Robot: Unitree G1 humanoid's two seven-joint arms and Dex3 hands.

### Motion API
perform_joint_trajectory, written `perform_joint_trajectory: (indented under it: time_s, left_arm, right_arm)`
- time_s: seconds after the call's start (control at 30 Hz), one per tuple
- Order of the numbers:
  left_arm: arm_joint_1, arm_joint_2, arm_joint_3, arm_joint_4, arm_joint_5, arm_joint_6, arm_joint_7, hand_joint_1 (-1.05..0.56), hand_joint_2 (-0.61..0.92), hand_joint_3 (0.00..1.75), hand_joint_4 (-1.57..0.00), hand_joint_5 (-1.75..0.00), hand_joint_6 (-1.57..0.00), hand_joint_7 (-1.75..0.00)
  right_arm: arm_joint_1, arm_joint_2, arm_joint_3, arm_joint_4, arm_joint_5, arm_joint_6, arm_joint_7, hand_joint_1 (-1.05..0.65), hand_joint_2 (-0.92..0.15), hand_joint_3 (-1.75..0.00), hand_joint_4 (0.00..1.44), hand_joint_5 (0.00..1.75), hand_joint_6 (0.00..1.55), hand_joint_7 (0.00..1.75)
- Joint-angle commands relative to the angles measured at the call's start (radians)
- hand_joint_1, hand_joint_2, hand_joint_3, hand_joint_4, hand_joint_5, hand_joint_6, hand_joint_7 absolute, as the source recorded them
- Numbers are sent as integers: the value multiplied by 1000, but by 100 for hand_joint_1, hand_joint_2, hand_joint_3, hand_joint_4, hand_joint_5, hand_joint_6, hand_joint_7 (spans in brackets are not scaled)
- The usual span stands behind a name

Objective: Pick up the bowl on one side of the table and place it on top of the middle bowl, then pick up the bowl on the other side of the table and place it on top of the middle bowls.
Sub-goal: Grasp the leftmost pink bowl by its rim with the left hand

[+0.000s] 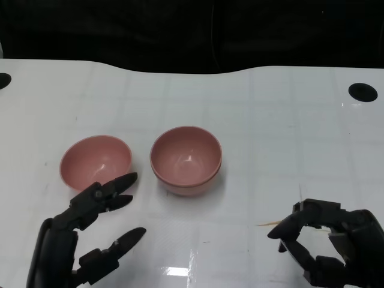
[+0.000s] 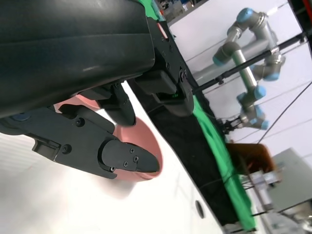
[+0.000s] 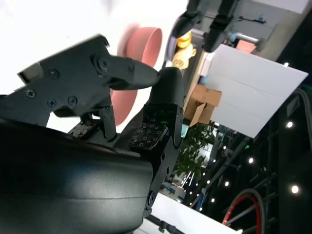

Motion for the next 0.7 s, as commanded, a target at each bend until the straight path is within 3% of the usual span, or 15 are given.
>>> perform_joint_trajectory:
  time_s: [0.03, 0.6, 0.63, 0.7]
  left_arm:
    - [12, 28, 0, -42, 36, 31, 34, -39, 92, 8, -42, -35, -47, 0]
    - [18, 55, -28, -55, 32, 54, 68, -39, 92, 8, -43, -32, -46, 0]
    - [10, 97, -13, -132, 156, 149, 44, -39, 92, 8, -43, -32, -46, 0]
    - [-49, 163, -15, -231, 443, 345, 11, -49, 92, 13, -30, -24, -37, 0]
  right_arm:
    - [11, 8, -27, -22, 23, 17, 23, -18, -34, -133, 93, 162, 93, 128]
    - [17, 50, -71, -32, 16, 33, 79, -18, -33, -135, 92, 163, 92, 130]
    - [20, 51, -70, -26, 26, 45, 88, -18, -33, -135, 92, 163, 92, 130]
    - [30, 55, -68, -24, 26, 67, 97, -19, -35, -133, 91, 172, 86, 146]
